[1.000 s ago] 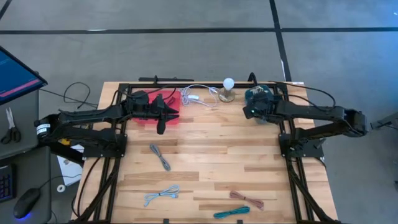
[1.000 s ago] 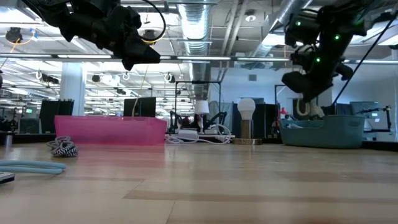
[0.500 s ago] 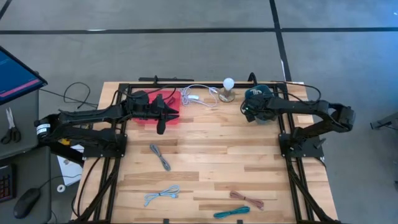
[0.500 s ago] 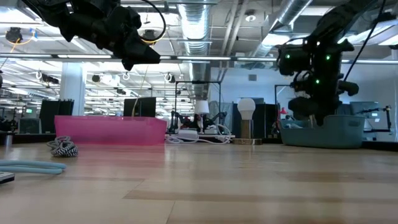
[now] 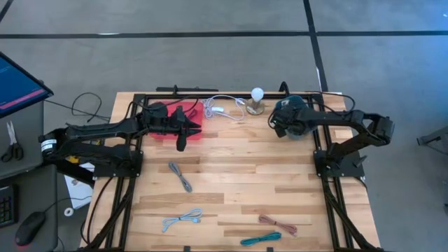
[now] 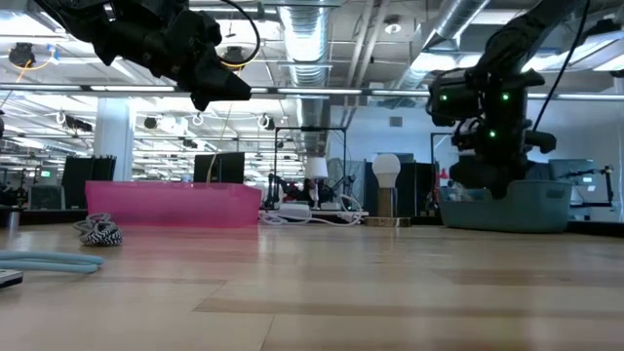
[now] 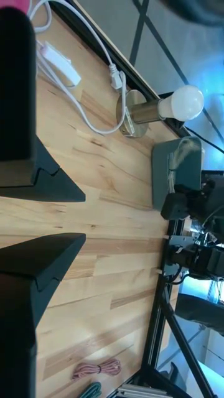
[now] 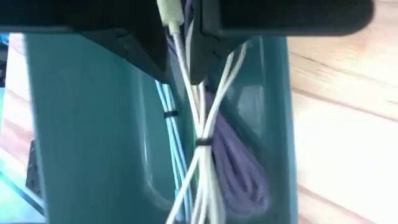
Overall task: Pick & Place USB Port
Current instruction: Put the white charger cable into the blue bin, then put the black and white charger cable into the pink bin
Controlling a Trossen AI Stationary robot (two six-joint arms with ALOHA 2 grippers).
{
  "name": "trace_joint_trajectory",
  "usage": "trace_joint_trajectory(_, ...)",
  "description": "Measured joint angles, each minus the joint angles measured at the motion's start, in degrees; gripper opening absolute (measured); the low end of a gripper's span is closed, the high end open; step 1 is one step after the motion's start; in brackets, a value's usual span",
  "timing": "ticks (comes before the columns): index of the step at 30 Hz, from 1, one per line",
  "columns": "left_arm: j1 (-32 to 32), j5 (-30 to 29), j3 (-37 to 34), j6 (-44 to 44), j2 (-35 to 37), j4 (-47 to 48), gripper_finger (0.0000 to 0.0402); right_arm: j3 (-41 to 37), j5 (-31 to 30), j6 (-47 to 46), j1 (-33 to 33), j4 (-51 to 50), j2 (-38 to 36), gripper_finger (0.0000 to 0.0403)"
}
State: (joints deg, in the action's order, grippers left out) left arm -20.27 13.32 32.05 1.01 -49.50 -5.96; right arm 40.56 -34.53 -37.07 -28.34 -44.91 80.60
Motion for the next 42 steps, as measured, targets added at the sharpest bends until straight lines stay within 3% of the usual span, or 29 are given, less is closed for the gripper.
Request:
trace_joint_trajectory(11,0.00,0.00,0.00,0.02,0.00,0.00,0.0090,9.77,1.51,5.16,3.59,-5.03,-0.64,0.0091)
trace_joint_trajectory(21,0.67,-0.15,0.00,3.20,0.32,0.04,0.0090,11.23,3.03,23.29,19.15,17.01,-9.97,0.0054)
trace_joint_trajectory(27,3.84,-0.04,-0.02,7.99,3.23,1.60,0.0090,11.21,3.59,32.53,28.03,22.62,-14.63,0.0041)
trace_joint_trajectory(36,8.39,-1.14,-0.02,8.94,14.21,17.72,0.0090,11.20,4.62,33.12,34.01,23.91,-15.72,0.0025)
trace_joint_trajectory(42,13.32,-2.56,-0.02,4.08,19.94,25.39,0.0090,6.12,4.64,33.90,34.36,35.52,-16.20,0.0014)
